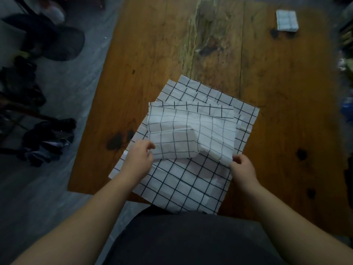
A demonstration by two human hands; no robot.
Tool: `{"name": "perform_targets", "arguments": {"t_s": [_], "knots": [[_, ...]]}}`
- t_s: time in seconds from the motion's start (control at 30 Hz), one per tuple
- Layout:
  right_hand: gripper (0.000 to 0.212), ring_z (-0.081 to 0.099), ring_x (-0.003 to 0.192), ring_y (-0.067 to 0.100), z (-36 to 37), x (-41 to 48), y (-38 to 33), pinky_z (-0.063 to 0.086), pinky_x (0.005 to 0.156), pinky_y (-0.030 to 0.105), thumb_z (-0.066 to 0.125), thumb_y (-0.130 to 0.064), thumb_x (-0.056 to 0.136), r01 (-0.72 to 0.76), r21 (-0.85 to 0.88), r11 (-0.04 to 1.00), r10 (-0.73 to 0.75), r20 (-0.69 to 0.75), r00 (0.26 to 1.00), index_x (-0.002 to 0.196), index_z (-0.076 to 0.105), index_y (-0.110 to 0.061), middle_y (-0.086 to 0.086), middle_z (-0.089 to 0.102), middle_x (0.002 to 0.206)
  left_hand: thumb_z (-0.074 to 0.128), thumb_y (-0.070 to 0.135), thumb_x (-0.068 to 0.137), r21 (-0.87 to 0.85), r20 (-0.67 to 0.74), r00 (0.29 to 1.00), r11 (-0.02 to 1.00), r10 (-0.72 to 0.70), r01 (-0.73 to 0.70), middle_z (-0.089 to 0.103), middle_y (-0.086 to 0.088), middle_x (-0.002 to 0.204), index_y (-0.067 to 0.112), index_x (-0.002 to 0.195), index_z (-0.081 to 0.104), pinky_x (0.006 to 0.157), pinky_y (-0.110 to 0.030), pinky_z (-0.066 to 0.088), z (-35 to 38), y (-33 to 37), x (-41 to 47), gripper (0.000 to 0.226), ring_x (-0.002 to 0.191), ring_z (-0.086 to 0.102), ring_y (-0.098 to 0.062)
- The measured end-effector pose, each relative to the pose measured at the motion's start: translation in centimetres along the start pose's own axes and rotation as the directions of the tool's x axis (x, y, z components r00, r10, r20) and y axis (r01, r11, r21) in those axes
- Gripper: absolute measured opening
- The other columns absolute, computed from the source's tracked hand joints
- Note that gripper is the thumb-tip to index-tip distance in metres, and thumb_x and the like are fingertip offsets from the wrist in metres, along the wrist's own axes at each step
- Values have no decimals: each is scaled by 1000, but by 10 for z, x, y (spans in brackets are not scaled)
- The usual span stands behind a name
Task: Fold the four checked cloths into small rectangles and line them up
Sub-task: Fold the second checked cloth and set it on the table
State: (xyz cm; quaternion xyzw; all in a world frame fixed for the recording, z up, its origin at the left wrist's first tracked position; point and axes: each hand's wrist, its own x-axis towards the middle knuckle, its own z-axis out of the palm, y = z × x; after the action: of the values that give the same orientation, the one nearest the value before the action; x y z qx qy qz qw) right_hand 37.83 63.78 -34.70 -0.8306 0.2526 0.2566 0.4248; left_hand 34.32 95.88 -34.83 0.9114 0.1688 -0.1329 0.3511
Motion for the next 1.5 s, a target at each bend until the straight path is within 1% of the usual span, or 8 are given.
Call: {"name": "perform_targets", "arguments": {"t_s": [0.17,0.4,0.63,0.93,1.13,1.3,1.4,1.5], "knots": [[17,58,87,23,9,2,-13,45,67,28,56,-8,98,135,60,989,-138,38,990,113,62,-10,1,62,93,57,11,87,278,156,961,924,227,-263,56,-1,128,16,129,58,109,-35,38,33,-7,-10,43,121,45,-20],[7,55,100,22,-3,13,-14,48,86,37,57,-16,97,232,66,970,-218,-169,961,100,57,-23,5,57,105,54,15,87,369,180,965,897,189,-244,49,-4,141,16,142,48,114,-39,35,39,-9,-9,56,131,40,-23],[9,62,88,18,-11,15,-18,49,72,29,49,-16,103,179,200,963,-162,-97,982,108,55,-11,7,63,98,54,16,88,360,177,967,903,181,-235,47,-1,142,18,141,49,115,-38,33,34,-10,-10,53,134,38,-20],[14,58,82,18,-15,33,-9,44,61,29,49,-21,104,93,-20,995,-95,-113,989,117,53,-17,6,62,103,57,12,87,388,191,958,881,212,-272,50,-3,141,17,136,54,113,-40,36,29,-10,-10,50,133,40,-23],[31,54,104,15,-20,21,-9,48,84,30,50,-17,102,124,-83,989,-140,-228,963,133,50,-15,4,55,122,56,19,88,499,222,950,812,219,-303,35,-6,157,18,150,37,123,-43,17,33,-9,-19,65,148,23,-26],[45,39,137,11,15,-13,-9,32,119,37,51,-17,98,536,-488,688,-538,151,829,142,49,-22,-4,47,146,42,26,99,457,325,901,786,288,-416,6,-4,168,19,159,13,125,-41,-1,55,23,-34,67,154,-2,-21],[58,16,154,19,52,-22,-3,5,124,37,37,-31,100,699,-594,398,-550,456,700,156,31,-22,0,24,165,32,36,102,483,403,878,755,258,-444,-3,-4,168,18,159,3,125,-43,-4,74,33,-33,67,154,-9,-20],[78,0,156,19,75,-24,2,-9,122,36,2,-50,89,691,-660,296,-468,530,707,160,12,-20,1,6,169,30,45,102,530,450,869,723,204,-444,-7,-5,168,17,159,-1,124,-45,-5,83,27,-30,71,153,-12,-21]]}}
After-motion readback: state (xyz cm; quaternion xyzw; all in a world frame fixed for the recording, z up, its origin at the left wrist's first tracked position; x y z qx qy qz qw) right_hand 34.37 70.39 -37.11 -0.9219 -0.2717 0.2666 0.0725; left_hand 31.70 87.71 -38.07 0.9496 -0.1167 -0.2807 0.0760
